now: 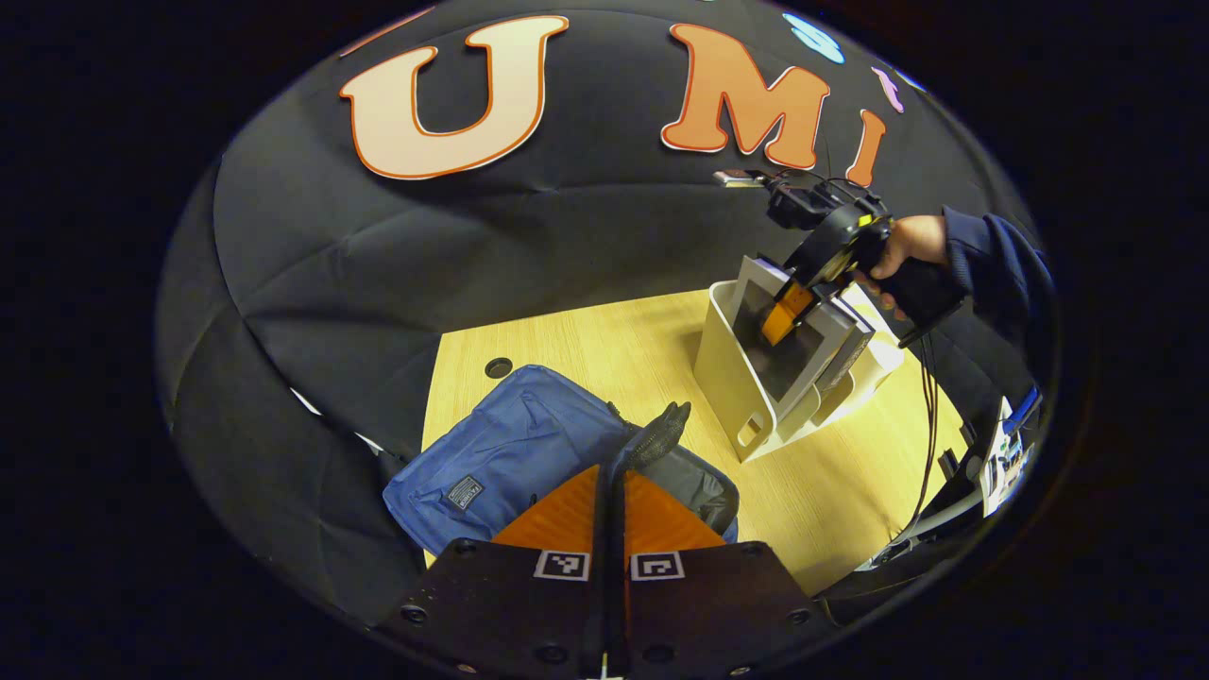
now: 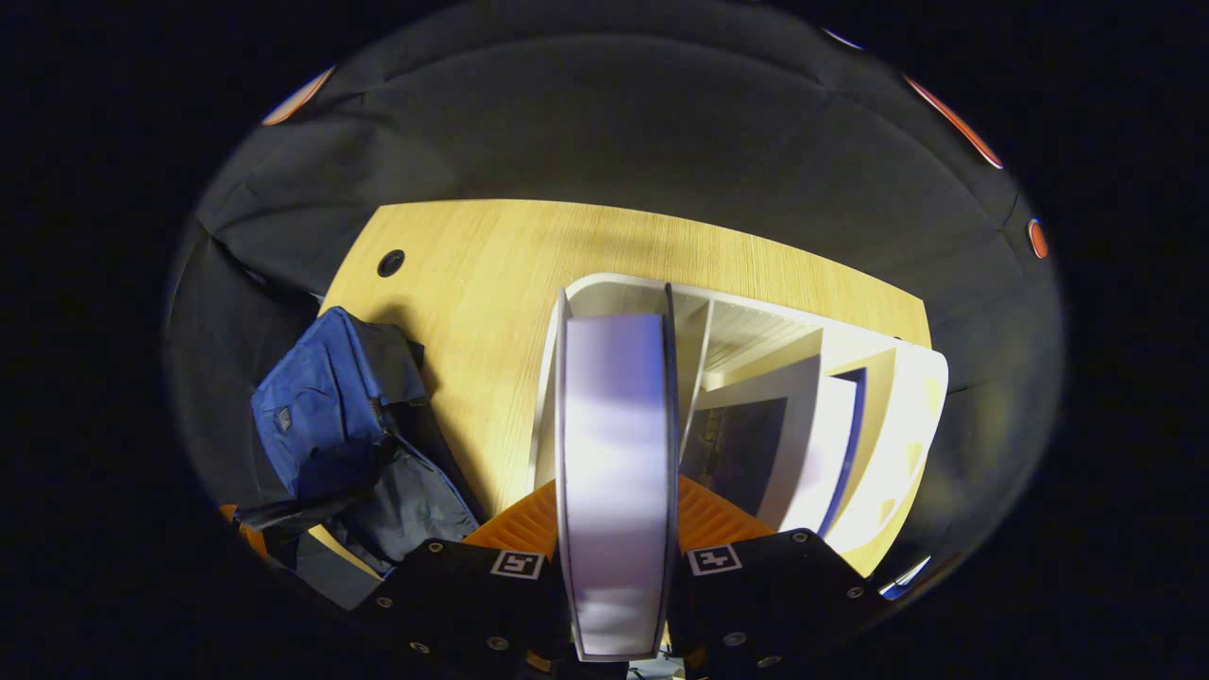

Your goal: Open the schoolbag, grab two books from the bookshelf and put them into the schoolbag.

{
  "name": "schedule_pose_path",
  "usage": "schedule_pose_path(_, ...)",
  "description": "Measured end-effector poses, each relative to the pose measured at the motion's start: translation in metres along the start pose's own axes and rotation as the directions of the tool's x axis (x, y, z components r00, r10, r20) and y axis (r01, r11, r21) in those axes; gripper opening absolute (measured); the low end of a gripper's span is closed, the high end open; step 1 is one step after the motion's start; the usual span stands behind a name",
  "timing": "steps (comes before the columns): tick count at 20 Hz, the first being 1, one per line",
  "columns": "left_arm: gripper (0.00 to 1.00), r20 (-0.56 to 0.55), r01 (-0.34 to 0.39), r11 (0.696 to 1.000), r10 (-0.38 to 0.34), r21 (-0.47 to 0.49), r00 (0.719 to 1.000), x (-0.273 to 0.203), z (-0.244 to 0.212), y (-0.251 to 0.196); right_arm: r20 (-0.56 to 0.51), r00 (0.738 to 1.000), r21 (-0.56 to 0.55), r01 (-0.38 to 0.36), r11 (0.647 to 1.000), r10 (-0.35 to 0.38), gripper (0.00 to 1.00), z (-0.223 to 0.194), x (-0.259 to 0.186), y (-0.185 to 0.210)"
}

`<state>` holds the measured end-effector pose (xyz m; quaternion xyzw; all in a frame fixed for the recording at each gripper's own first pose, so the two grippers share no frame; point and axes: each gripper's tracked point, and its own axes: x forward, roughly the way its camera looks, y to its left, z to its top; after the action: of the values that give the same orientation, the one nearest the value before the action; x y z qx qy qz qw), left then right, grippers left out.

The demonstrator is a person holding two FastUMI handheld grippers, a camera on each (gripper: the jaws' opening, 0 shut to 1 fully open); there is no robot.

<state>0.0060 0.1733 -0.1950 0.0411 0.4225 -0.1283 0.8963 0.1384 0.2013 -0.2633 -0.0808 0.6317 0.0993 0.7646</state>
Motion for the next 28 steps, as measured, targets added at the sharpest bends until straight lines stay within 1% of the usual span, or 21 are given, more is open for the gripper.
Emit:
schedule_pose_path(2, 0.01, -0.005, 0.004, 1.0, -0.004, 0.006, 1.0, 0.0, 0.0, -0.002, 0.01, 0.999, -0.002, -0.046, 0.999, 0.046, 0.4, -0.005, -0.016, -0.004)
schedule_pose_path(5, 0.02, -0.009, 0.008, 1.0, -0.007, 0.013, 1.0, 0.001, -0.002, -0.004, 0.047, 0.994, 0.035, -0.1, 0.994, 0.098, 0.4, -0.006, -0.049, -0.013)
schedule_pose_path(8, 0.02, -0.016, 0.007, 1.0, -0.007, 0.014, 1.0, 0.001, -0.002, -0.003, 0.117, 0.985, 0.052, -0.136, 0.989, 0.129, 0.4, -0.002, -0.088, -0.027)
schedule_pose_path(10, 0.02, -0.019, 0.003, 1.0, -0.002, 0.023, 1.0, 0.001, -0.001, -0.002, 0.152, 0.977, 0.058, -0.16, 0.985, 0.149, 0.4, -0.007, -0.112, -0.033)
schedule_pose_path(12, 0.0, -0.023, -0.003, 0.999, 0.004, 0.041, 1.0, 0.0, 0.0, 0.0, 0.184, 0.967, 0.069, -0.191, 0.979, 0.176, 0.4, -0.013, -0.133, -0.041)
schedule_pose_path(13, 0.02, -0.023, -0.005, 0.999, 0.006, 0.05, 1.0, 0.0, 0.001, 0.001, 0.203, 0.961, 0.074, -0.208, 0.975, 0.19, 0.4, -0.017, -0.143, -0.043)
schedule_pose_path(15, 0.02, -0.032, -0.006, 0.998, 0.009, 0.067, 0.999, 0.002, 0.003, 0.0, 0.254, 0.94, 0.095, -0.258, 0.962, 0.227, 0.4, -0.021, -0.164, -0.044)
schedule_pose_path(17, 0.02, -0.042, -0.006, 0.997, 0.01, 0.08, 0.999, 0.003, 0.003, 0.0, 0.309, 0.91, 0.119, -0.325, 0.938, 0.276, 0.4, -0.025, -0.183, -0.042)
schedule_pose_path(19, 0.02, -0.048, -0.005, 0.996, 0.009, 0.09, 0.999, 0.004, 0.004, 0.0, 0.358, 0.881, 0.135, -0.375, 0.917, 0.308, 0.4, -0.036, -0.201, -0.039)
schedule_pose_path(20, 0.02, -0.052, -0.005, 0.996, 0.01, 0.094, 0.999, 0.005, 0.005, 0.0, 0.382, 0.864, 0.15, -0.408, 0.901, 0.328, 0.4, -0.041, -0.205, -0.035)
schedule_pose_path(22, 0.02, -0.056, -0.011, 0.995, 0.017, 0.097, 0.998, 0.006, 0.004, 0.002, 0.411, 0.826, 0.203, -0.495, 0.845, 0.385, 0.4, -0.061, -0.208, -0.019)
schedule_pose_path(24, 0.02, -0.058, -0.02, 0.995, 0.025, 0.096, 0.998, 0.007, 0.006, 0.003, 0.418, 0.803, 0.244, -0.55, 0.799, 0.425, 0.39, -0.079, -0.193, 0.001)
schedule_pose_path(25, 0.02, -0.058, -0.024, 0.995, 0.03, 0.097, 0.998, 0.007, 0.006, 0.004, 0.407, 0.806, 0.265, -0.554, 0.789, 0.43, 0.39, -0.09, -0.183, 0.01)
schedule_pose_path(27, 0.02, -0.06, -0.03, 0.994, 0.037, 0.103, 0.997, 0.007, 0.008, 0.005, 0.387, 0.82, 0.3, -0.544, 0.783, 0.422, 0.39, -0.11, -0.157, 0.025)
schedule_pose_path(28, 0.01, -0.061, -0.033, 0.994, 0.04, 0.106, 0.997, 0.007, 0.009, 0.003, 0.384, 0.812, 0.312, -0.562, 0.766, 0.439, 0.39, -0.117, -0.149, 0.037)
